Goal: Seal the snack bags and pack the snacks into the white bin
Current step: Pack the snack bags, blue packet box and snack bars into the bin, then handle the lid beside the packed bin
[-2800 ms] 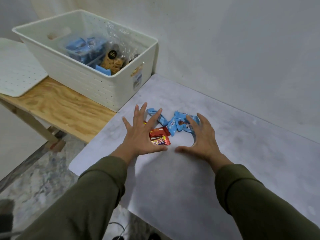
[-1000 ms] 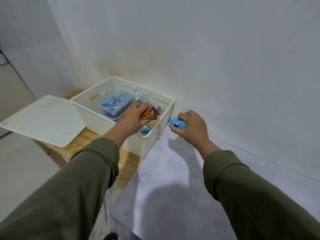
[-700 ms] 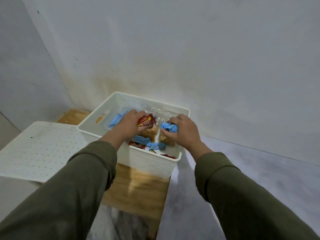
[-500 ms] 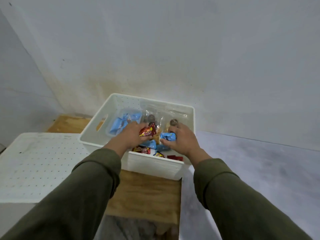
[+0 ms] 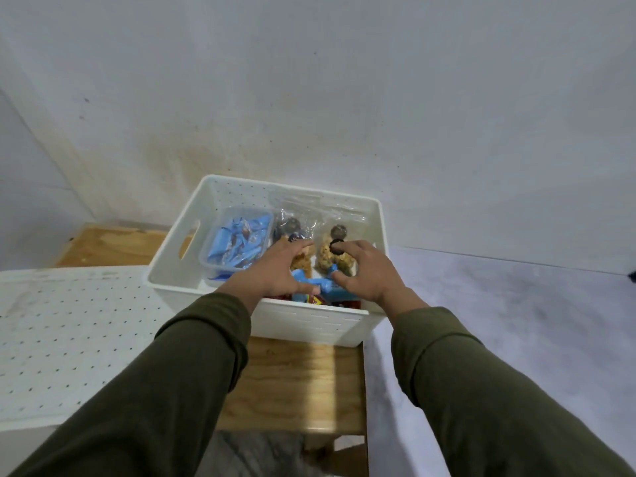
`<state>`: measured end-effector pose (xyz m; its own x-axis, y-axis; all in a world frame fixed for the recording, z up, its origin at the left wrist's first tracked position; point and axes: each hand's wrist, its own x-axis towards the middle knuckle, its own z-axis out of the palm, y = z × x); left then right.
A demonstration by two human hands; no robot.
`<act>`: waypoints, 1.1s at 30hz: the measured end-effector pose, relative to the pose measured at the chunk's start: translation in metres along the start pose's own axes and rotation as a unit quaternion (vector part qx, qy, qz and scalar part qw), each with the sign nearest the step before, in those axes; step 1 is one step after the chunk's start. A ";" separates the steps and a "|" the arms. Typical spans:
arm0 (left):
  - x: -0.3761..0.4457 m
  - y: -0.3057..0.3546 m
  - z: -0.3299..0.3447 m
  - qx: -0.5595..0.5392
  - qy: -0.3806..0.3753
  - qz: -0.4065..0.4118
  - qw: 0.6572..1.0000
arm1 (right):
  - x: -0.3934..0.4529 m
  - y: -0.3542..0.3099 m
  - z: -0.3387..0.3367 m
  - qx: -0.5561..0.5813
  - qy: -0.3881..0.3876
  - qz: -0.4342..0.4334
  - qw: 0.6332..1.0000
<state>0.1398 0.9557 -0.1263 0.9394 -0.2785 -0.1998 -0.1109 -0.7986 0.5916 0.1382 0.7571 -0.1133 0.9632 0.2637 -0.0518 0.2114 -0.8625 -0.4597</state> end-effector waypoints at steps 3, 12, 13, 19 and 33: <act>-0.003 0.007 0.000 -0.002 0.013 0.000 1.000 | -0.007 0.001 -0.003 -0.007 0.017 -0.011 1.000; -0.050 0.040 -0.021 0.077 0.041 -0.015 0.996 | -0.046 -0.013 -0.037 -0.090 0.005 -0.023 0.996; -0.059 0.045 -0.026 0.094 0.049 -0.026 0.994 | -0.050 -0.017 -0.043 -0.098 -0.001 -0.023 0.995; -0.135 0.051 -0.068 0.168 0.113 -0.091 0.975 | -0.072 -0.063 -0.070 -0.124 -0.021 -0.073 0.989; -0.342 -0.052 -0.099 0.170 0.209 -0.287 0.920 | -0.101 -0.220 0.010 -0.102 -0.090 -0.266 0.954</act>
<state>-0.1441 1.1451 -0.0111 0.9099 0.4124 -0.0439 0.4129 -0.8906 0.1908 -0.0068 0.9247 -0.0159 0.6707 0.7415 -0.0196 0.7078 -0.6476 -0.2822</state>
